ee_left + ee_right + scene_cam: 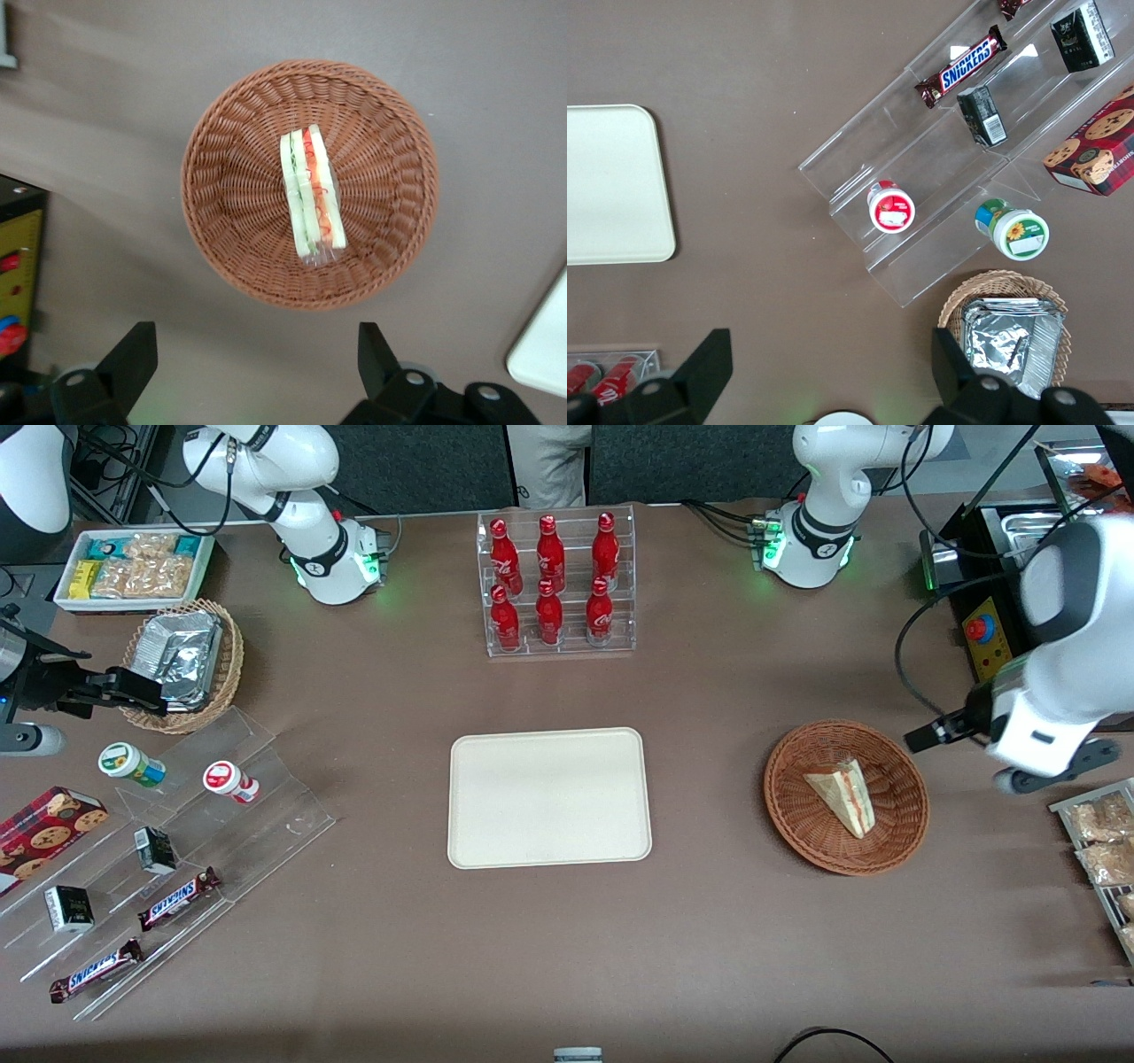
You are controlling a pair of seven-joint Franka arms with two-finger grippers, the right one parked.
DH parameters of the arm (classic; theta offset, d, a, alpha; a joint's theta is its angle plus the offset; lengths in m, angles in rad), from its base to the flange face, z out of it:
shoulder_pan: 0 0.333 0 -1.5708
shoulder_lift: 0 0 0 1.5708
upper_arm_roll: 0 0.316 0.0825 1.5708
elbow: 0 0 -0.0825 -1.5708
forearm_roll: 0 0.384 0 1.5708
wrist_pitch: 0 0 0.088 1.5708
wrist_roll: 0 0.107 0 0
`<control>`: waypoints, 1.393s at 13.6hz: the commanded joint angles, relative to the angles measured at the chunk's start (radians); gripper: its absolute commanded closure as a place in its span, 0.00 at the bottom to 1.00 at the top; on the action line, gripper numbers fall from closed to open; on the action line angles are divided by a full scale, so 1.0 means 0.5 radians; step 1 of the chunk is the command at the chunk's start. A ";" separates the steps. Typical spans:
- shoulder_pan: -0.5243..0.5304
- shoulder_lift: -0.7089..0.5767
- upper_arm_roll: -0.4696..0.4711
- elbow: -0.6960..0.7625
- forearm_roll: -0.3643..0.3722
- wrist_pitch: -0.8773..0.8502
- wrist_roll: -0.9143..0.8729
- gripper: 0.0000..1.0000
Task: Place sandwich from basket to tray
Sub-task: 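Lower the open left gripper around the wrapped sandwich in the basket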
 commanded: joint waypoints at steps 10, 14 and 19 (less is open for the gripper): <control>-0.069 0.419 -0.030 -0.244 -0.006 0.711 -0.618 0.00; -0.069 0.435 -0.030 -0.421 -0.003 0.889 -0.622 0.00; -0.069 0.514 -0.030 -0.554 0.003 1.107 -0.622 0.00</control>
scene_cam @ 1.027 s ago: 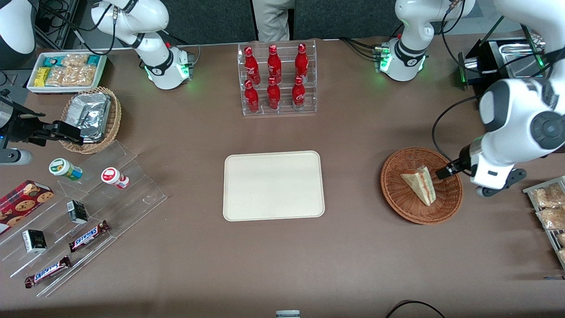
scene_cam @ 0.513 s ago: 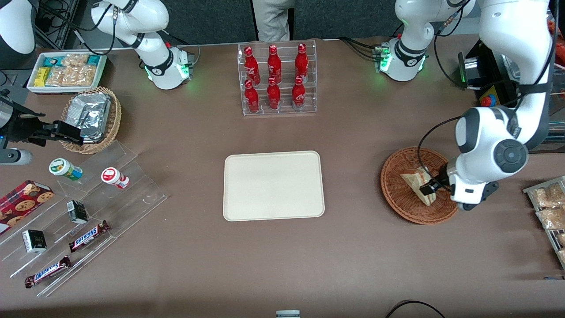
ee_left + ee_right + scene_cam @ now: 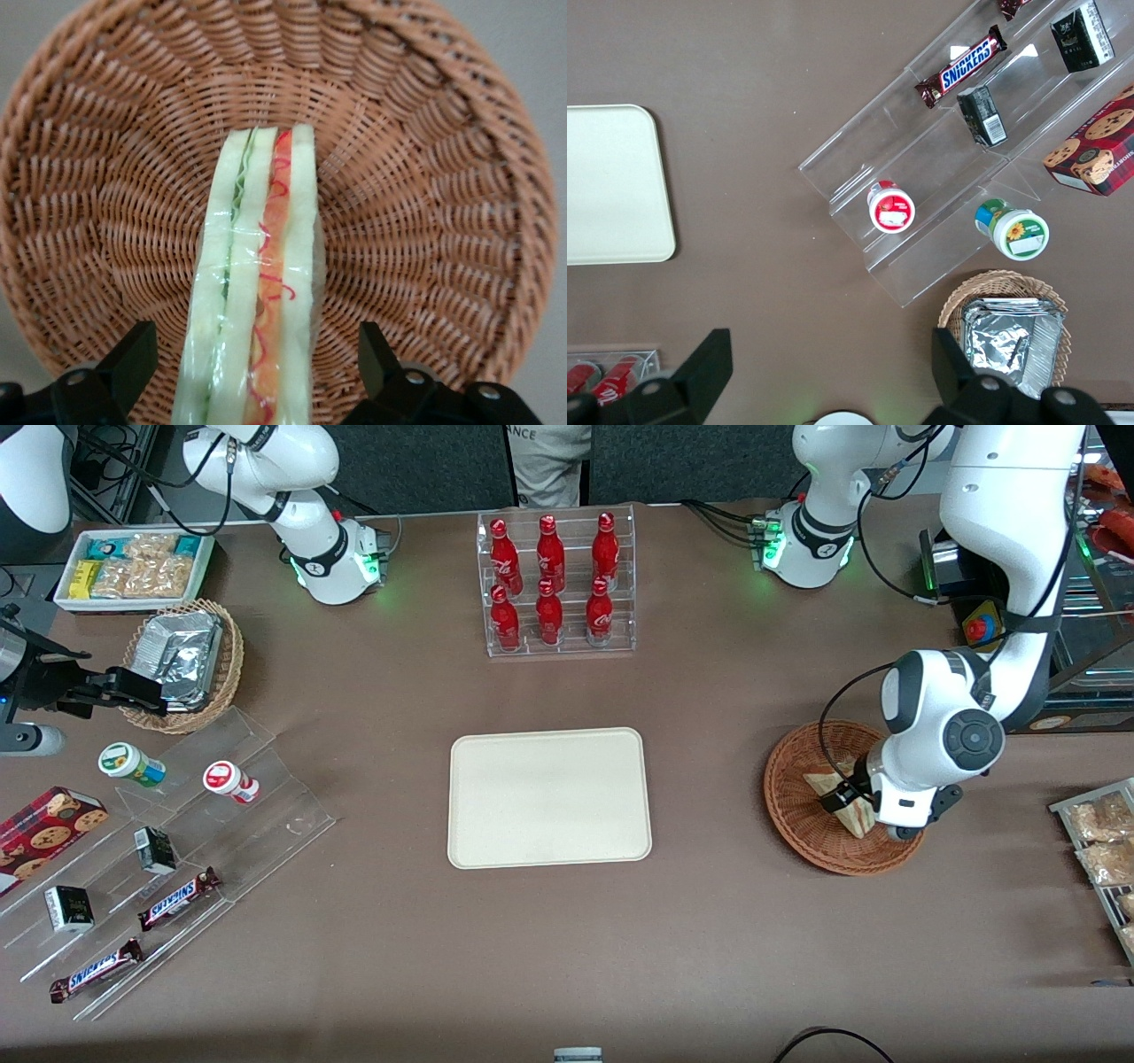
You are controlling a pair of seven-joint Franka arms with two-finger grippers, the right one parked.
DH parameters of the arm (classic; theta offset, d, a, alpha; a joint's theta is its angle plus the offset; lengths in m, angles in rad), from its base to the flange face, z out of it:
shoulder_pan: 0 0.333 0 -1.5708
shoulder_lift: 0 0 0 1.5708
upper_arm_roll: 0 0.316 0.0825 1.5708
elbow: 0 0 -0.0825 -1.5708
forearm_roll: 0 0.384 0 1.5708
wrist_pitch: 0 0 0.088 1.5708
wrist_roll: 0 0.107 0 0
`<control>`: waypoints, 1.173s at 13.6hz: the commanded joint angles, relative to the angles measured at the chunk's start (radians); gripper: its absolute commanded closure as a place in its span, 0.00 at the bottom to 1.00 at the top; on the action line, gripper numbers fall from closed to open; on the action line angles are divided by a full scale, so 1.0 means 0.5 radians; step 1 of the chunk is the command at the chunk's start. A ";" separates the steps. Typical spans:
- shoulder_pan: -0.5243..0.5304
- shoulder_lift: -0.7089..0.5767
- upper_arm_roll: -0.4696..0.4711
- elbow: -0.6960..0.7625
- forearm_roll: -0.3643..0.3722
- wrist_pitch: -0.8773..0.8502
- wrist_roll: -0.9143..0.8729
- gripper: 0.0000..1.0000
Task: Place sandwich from basket to tray
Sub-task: 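Close the left gripper on the sandwich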
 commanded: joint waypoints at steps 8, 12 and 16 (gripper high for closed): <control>-0.007 0.038 0.003 -0.019 0.017 0.031 -0.030 0.88; -0.019 -0.079 -0.012 0.232 0.011 -0.391 -0.030 0.88; -0.251 -0.009 -0.055 0.830 -0.016 -0.990 -0.143 0.88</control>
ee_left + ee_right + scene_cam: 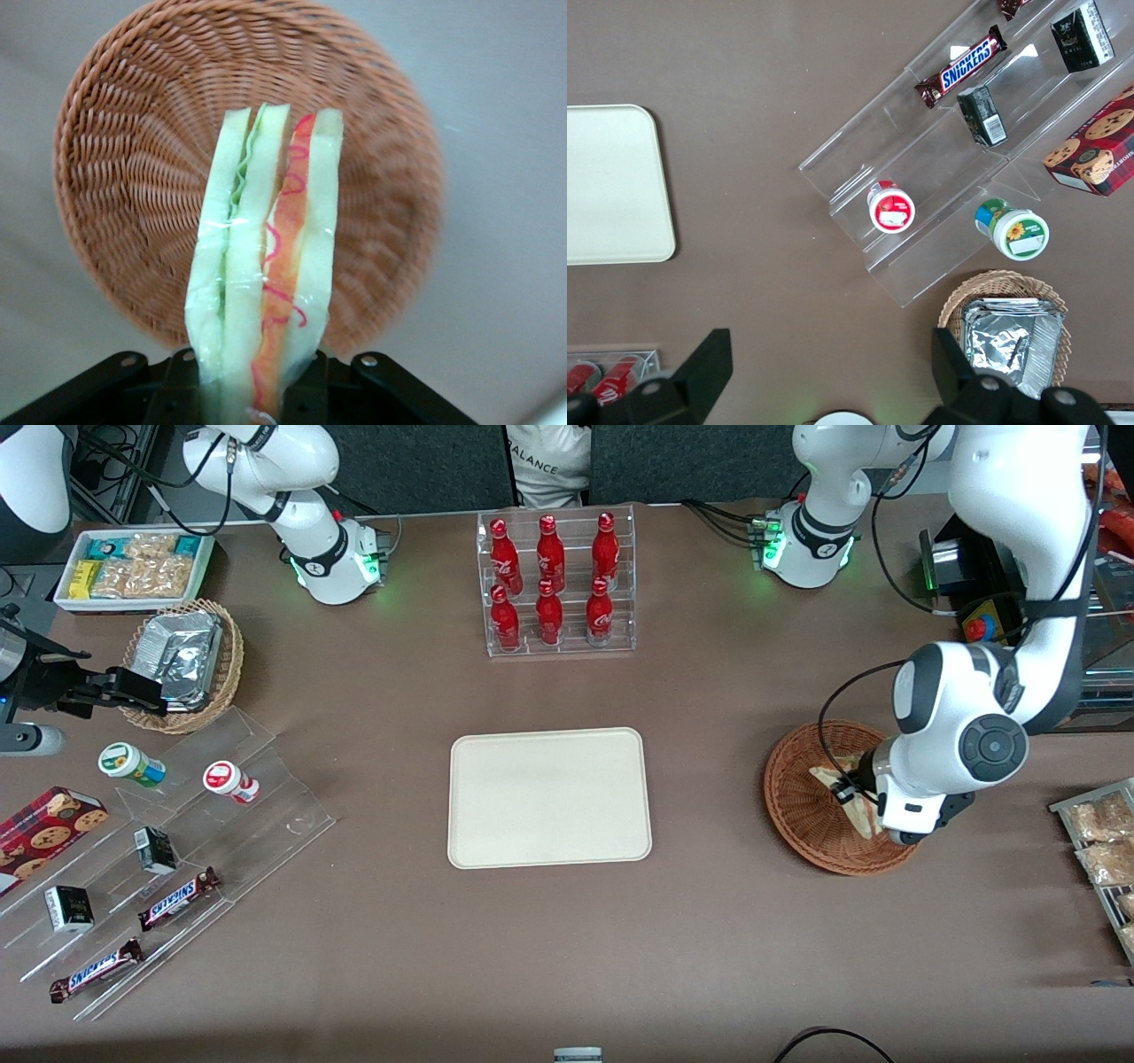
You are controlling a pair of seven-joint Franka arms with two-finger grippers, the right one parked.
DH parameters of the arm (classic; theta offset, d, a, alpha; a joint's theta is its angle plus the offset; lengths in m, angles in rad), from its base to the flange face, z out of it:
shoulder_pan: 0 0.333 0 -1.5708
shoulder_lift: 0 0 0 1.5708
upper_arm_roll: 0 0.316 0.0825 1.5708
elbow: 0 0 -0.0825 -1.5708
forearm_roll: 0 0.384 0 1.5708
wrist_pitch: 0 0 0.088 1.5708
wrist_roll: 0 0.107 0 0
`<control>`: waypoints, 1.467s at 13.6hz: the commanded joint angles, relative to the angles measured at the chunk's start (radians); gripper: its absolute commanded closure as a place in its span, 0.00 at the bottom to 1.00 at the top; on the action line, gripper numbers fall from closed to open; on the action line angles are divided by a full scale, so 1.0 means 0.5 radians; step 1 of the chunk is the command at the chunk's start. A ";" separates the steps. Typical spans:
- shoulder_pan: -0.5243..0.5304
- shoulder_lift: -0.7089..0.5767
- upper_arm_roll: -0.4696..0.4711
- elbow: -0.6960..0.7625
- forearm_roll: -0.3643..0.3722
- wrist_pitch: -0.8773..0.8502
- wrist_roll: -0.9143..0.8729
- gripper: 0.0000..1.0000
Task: Place sandwich from basket to tray
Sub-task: 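Lift the sandwich and carry it over the cream tray, then lower the sandwich onto the tray and open the left gripper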
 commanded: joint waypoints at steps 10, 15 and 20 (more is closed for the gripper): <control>-0.857 0.552 -0.001 1.007 -0.012 -0.156 -0.294 0.88; -1.090 0.801 -0.001 1.124 -0.012 0.188 -0.300 0.86; -1.223 0.985 -0.050 1.164 -0.015 0.357 -0.294 0.87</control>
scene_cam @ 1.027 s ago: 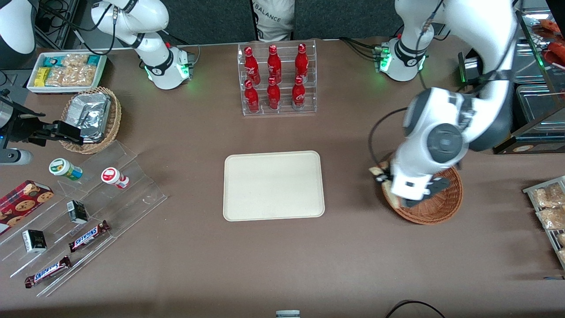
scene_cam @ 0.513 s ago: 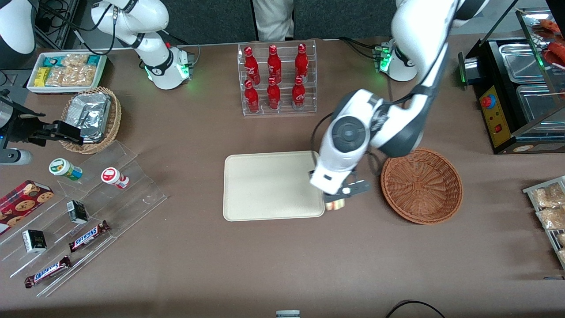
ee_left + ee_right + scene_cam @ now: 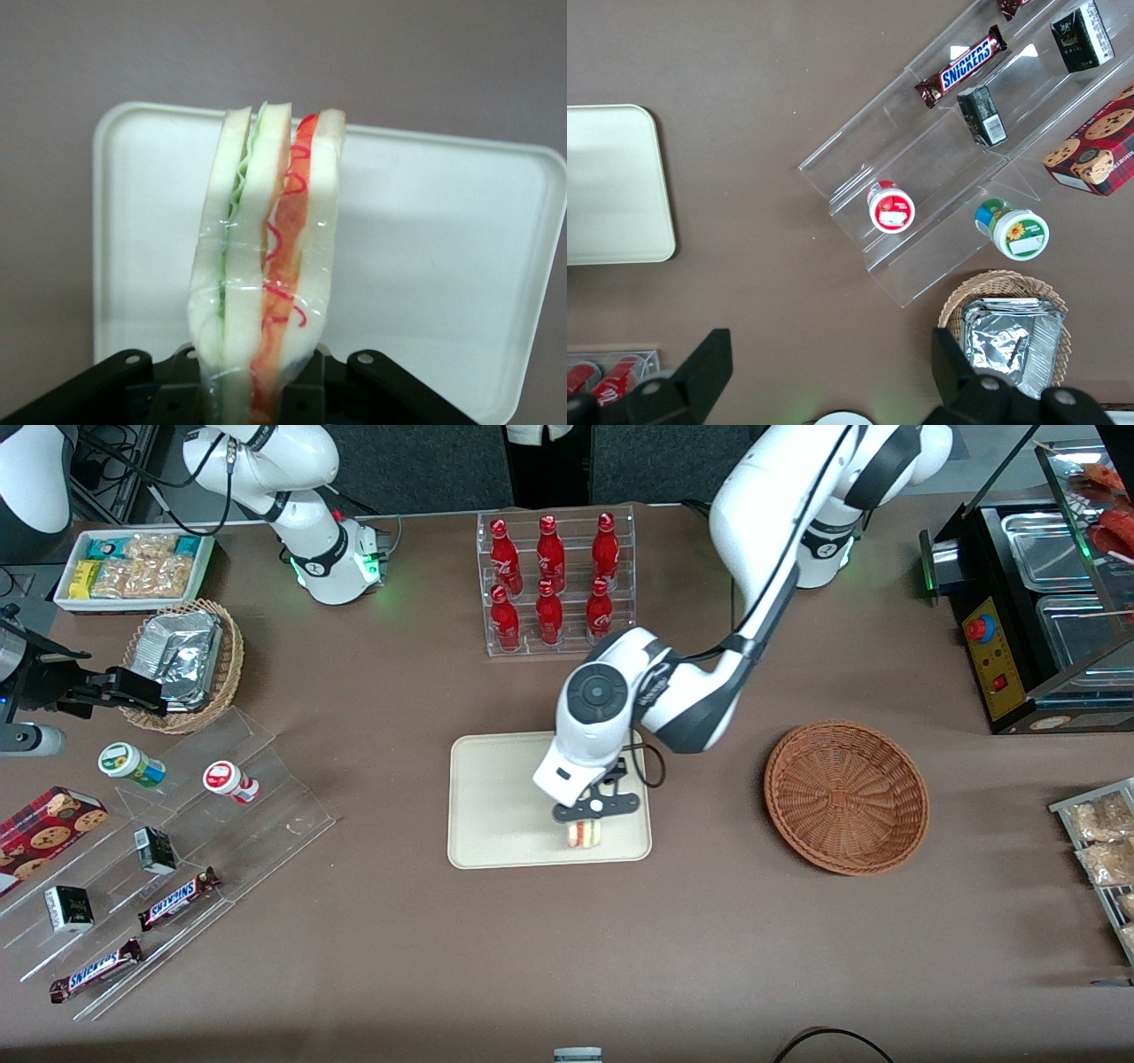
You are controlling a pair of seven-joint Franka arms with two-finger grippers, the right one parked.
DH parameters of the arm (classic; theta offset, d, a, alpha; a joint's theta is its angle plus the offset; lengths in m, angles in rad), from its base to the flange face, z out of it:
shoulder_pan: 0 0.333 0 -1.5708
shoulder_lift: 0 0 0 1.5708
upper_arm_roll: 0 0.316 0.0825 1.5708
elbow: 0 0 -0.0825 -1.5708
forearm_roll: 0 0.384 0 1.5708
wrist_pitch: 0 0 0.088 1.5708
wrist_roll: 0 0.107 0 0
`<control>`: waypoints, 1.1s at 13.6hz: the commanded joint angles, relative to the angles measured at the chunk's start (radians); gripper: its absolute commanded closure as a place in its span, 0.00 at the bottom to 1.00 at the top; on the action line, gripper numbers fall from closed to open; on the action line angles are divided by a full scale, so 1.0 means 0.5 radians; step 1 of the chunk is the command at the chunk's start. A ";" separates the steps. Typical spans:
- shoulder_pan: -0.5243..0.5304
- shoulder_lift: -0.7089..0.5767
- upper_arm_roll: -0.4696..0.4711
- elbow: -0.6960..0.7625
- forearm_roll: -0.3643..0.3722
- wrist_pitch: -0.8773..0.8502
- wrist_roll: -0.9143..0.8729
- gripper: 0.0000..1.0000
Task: Place sandwich from basket to tray
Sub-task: 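Lower the sandwich onto the tray and open the left gripper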
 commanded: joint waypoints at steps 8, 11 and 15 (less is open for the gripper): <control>-0.036 0.312 -0.069 0.161 -0.010 0.136 -0.029 0.86; -0.036 0.343 -0.066 0.180 -0.010 0.169 -0.042 0.83; -0.036 0.374 -0.066 0.180 -0.007 0.188 -0.063 0.66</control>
